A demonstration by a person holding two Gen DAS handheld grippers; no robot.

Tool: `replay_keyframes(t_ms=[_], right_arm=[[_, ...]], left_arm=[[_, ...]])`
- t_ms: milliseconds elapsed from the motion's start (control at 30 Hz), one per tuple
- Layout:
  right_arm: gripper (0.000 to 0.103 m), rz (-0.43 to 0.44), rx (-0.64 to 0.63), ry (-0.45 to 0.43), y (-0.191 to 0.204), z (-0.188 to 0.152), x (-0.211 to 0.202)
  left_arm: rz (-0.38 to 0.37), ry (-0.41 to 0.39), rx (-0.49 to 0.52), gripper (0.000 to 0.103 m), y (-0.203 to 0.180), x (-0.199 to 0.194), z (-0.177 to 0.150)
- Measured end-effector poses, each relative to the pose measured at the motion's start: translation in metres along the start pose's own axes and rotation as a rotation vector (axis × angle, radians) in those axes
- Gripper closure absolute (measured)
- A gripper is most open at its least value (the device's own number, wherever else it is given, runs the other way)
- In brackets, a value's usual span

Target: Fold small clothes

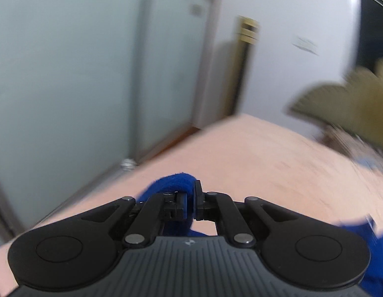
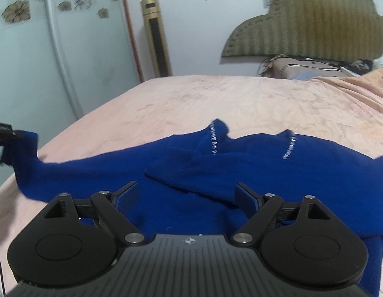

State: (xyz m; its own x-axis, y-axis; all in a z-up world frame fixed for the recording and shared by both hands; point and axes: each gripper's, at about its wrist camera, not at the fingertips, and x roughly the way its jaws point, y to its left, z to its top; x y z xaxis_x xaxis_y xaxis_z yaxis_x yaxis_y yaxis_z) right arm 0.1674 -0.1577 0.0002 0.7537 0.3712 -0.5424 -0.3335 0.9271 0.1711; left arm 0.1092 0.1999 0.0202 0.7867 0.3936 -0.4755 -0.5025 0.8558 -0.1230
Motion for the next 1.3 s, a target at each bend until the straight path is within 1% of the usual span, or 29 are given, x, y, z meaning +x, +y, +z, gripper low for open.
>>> replay_keyframes(t_ms=[67,133,200,267,367,400,467,533,633,733,800,833,867,900,933,967,1000,1067,1133,1233,1300], right_arm=[[0.016,-0.015,0.029,0.003,-0.009,-0.002,0.0],[0.016,-0.025,0.06,0.012,-0.018,-0.005,0.0],[0.016,-0.032,0.085,0.018,-0.026,-0.007,0.0],[0.016,-0.035,0.107,0.02,-0.033,-0.01,0.001],[0.016,-0.038,0.135,0.029,-0.039,-0.013,0.004],[0.016,-0.037,0.143,0.034,-0.041,-0.014,0.005],[0.016,-0.033,0.148,0.04,-0.042,-0.016,0.008],[0.016,-0.03,0.145,0.043,-0.041,-0.018,0.01],[0.016,-0.027,0.15,0.051,-0.041,-0.019,0.013],[0.016,-0.014,0.148,0.054,-0.037,-0.018,0.015],[0.016,-0.01,0.138,0.056,-0.035,-0.018,0.016],[0.016,-0.011,0.135,0.059,-0.034,-0.019,0.017],[0.016,-0.012,0.134,0.061,-0.033,-0.019,0.017],[0.016,-0.012,0.134,0.062,-0.033,-0.019,0.018],[0.016,-0.011,0.135,0.062,-0.032,-0.019,0.017],[0.016,-0.011,0.137,0.062,-0.033,-0.019,0.016],[0.016,-0.013,0.139,0.06,-0.033,-0.019,0.015],[0.016,-0.017,0.133,0.057,-0.033,-0.018,0.014],[0.016,-0.018,0.108,0.053,-0.031,-0.014,0.013],[0.016,-0.002,0.038,0.04,-0.019,-0.003,0.012],[0.016,0.02,-0.042,0.017,-0.004,0.006,0.011]], left_arm=[[-0.071,0.027,0.098,0.099,-0.035,-0.003,-0.014],[-0.126,0.044,0.2,0.099,-0.064,-0.009,-0.033],[-0.176,0.058,0.321,0.099,-0.09,-0.018,-0.059],[-0.229,0.067,0.422,0.099,-0.111,-0.025,-0.08],[-0.319,0.071,0.566,0.098,-0.129,-0.043,-0.114],[-0.338,0.062,0.608,0.098,-0.133,-0.045,-0.121],[-0.355,0.032,0.697,0.098,-0.139,-0.05,-0.132],[-0.355,0.001,0.759,0.098,-0.144,-0.058,-0.142],[-0.373,0.0,0.792,0.098,-0.145,-0.061,-0.149],[-0.356,-0.002,0.815,0.097,-0.147,-0.059,-0.151],[-0.338,-0.016,0.835,0.091,-0.149,-0.059,-0.152],[-0.331,-0.026,0.843,0.077,-0.147,-0.059,-0.152],[-0.317,-0.04,0.844,0.049,-0.147,-0.06,-0.152],[-0.296,-0.062,0.837,0.033,-0.147,-0.06,-0.15],[-0.279,-0.093,0.824,0.013,-0.147,-0.061,-0.15],[-0.271,-0.131,0.808,0.012,-0.146,-0.064,-0.149],[-0.271,-0.15,0.8,0.012,-0.146,-0.067,-0.148],[-0.283,-0.153,0.792,0.012,-0.149,-0.069,-0.145],[-0.31,-0.137,0.806,0.012,-0.152,-0.071,-0.146],[-0.419,-0.099,0.817,0.012,-0.153,-0.078,-0.147],[-0.507,-0.03,0.774,0.012,-0.148,-0.08,-0.14]])
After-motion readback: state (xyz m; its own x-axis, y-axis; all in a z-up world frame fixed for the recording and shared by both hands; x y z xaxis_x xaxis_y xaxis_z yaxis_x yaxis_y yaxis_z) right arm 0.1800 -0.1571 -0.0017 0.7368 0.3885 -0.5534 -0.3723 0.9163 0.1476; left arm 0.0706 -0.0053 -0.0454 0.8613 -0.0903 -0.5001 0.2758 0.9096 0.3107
